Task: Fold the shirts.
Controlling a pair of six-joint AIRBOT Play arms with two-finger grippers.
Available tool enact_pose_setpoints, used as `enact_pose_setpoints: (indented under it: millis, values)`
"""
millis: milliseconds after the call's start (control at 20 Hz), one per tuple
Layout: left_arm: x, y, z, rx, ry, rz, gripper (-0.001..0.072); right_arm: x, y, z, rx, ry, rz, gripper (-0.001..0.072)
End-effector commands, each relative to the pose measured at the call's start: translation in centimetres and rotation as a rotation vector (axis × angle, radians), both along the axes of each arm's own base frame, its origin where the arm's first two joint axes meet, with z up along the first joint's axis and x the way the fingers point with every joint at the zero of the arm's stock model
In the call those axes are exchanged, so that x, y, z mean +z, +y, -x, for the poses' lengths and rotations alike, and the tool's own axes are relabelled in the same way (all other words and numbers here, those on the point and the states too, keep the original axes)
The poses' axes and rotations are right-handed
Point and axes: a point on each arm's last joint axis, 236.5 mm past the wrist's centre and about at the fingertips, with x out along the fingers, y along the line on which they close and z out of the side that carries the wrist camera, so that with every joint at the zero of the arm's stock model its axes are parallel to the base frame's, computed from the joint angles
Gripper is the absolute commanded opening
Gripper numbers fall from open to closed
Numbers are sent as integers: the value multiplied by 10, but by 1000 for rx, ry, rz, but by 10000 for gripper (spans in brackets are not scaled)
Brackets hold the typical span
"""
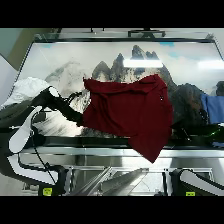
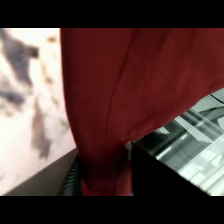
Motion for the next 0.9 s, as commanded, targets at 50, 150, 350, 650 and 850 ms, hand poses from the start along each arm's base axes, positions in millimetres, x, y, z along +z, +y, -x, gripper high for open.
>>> enact_pose_setpoints:
  millis: [50,150,350,650,850]
  values:
    - [-2,-6,0,-27,-16,-8,17,-9,31,8,105,44,-36,523]
    - [-1,-5,1,-24,-5,-5,17,-13,36,9,121,59,-43,523]
    - [3,-5,-2,23,2,33,17,-19,47,8,155,47,-83,230]
    - [106,-33,-40,182,-54,433,15,86,59,-64,161,-328,-224,20]
    - [320,-45,-60,170,-440,893,16,302,58,-93,226,-905,-88,20]
